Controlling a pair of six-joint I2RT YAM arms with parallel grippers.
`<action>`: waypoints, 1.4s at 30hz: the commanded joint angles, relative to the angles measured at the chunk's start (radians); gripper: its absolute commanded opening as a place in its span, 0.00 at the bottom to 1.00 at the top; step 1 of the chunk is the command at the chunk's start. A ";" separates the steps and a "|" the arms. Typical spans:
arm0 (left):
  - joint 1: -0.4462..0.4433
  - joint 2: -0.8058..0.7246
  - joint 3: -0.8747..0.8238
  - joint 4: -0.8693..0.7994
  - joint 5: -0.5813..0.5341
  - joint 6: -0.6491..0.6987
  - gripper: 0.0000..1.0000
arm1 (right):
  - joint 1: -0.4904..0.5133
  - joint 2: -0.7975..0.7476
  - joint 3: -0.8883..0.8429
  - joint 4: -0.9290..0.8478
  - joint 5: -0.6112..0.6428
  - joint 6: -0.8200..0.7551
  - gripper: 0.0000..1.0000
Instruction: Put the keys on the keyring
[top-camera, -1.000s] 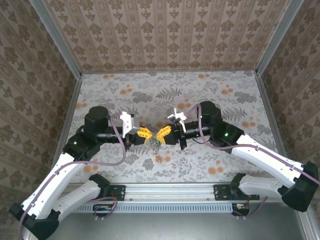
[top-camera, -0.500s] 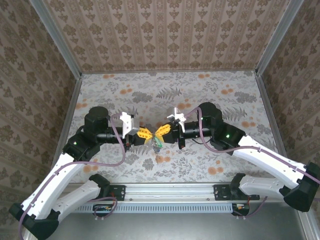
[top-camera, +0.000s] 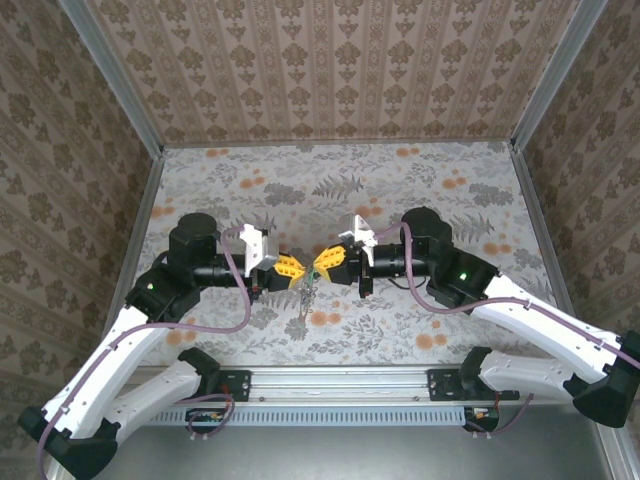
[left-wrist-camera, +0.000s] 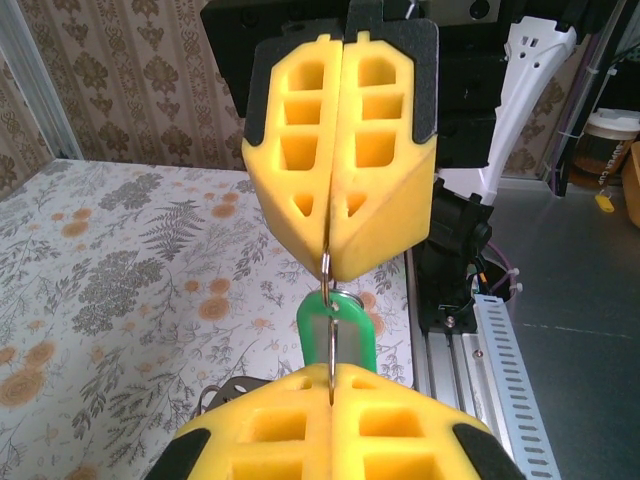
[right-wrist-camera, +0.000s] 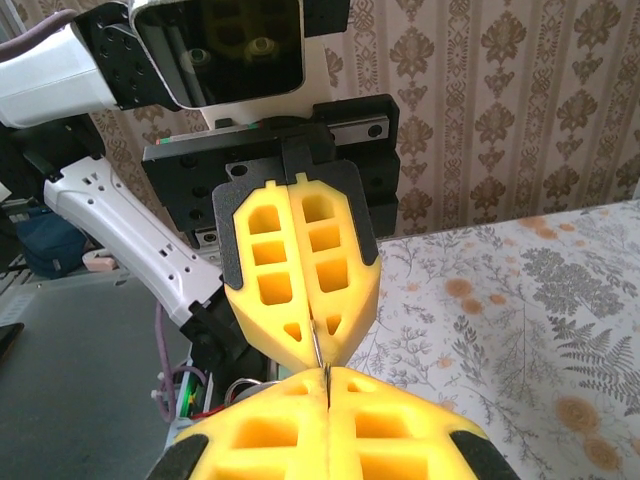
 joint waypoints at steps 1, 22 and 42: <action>-0.003 -0.019 0.021 0.025 0.041 0.015 0.00 | 0.010 0.008 0.012 -0.016 -0.035 -0.025 0.00; 0.003 -0.017 0.017 0.040 0.070 0.003 0.00 | 0.011 -0.009 -0.005 -0.021 -0.033 -0.059 0.00; 0.006 -0.023 0.012 0.060 0.100 -0.009 0.00 | 0.012 0.028 0.018 -0.012 0.004 -0.070 0.00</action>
